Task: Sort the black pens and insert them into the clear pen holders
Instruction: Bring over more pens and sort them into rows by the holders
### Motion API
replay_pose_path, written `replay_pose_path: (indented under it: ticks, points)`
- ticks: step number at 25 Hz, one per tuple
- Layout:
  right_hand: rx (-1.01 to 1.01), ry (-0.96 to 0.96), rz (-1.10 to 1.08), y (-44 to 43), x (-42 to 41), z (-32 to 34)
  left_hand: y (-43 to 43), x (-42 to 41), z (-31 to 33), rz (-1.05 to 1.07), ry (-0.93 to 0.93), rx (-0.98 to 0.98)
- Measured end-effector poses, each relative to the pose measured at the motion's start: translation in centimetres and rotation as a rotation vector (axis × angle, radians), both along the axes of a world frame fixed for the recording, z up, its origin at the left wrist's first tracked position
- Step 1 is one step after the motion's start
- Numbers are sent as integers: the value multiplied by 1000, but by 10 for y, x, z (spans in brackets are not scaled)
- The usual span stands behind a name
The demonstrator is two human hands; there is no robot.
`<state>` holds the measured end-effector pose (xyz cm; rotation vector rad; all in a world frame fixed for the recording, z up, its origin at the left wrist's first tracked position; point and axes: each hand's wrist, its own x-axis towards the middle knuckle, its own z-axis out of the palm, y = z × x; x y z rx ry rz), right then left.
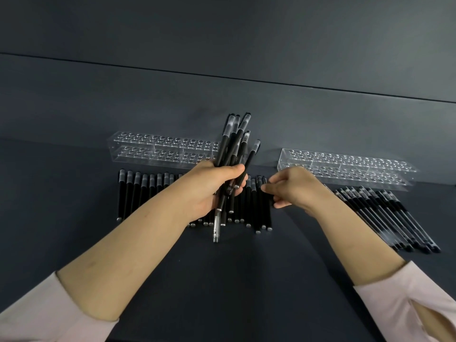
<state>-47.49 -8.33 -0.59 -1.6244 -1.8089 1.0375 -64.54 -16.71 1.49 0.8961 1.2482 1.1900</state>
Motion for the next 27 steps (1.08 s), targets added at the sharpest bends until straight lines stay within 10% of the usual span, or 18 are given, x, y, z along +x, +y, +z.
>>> replay_pose_path:
  ticks: [14, 21, 27]
  points:
    - [-198, 1011, -17, -6, -9, 21, -1, 1, 2, -86, -16, -14]
    - [-64, 321, -9, -6, -8, 2, -1, -3, 4, -67, -38, -7]
    - [15, 173, 21, -7, -9, -1, 0, -5, 4, -76, -49, -12]
